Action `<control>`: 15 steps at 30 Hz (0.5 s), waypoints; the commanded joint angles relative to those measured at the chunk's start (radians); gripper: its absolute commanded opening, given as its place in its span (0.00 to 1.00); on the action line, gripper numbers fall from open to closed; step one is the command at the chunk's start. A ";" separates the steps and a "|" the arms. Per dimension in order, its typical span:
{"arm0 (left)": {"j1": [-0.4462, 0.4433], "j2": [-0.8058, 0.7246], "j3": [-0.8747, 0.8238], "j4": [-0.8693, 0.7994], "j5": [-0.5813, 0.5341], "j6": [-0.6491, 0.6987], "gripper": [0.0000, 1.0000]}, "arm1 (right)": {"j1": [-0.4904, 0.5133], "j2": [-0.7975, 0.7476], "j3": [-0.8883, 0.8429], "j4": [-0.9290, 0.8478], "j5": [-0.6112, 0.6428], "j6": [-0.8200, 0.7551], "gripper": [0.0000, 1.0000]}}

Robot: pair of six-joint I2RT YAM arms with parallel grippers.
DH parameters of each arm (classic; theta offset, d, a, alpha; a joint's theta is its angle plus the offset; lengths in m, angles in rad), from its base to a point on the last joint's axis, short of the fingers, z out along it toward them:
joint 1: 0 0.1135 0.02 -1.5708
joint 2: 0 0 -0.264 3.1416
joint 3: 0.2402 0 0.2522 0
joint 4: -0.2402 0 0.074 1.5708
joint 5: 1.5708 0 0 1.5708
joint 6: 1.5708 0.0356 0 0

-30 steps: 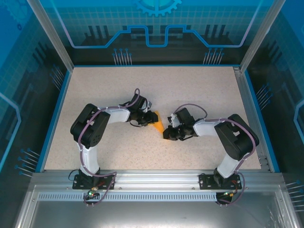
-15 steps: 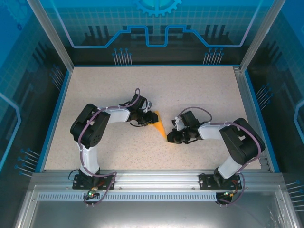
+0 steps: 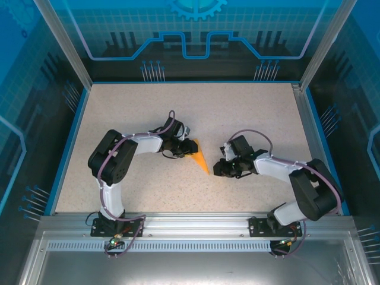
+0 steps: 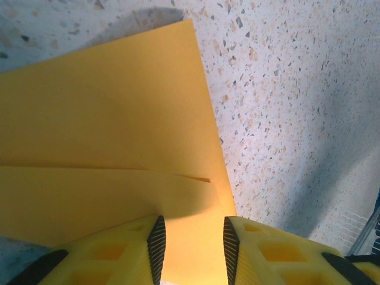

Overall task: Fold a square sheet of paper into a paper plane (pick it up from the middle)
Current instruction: Fold the wing for the fifth time at the center of the table.

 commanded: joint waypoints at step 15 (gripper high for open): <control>-0.012 -0.138 0.084 -0.262 -0.153 0.048 0.48 | -0.045 -0.117 -0.013 0.077 0.203 0.070 0.28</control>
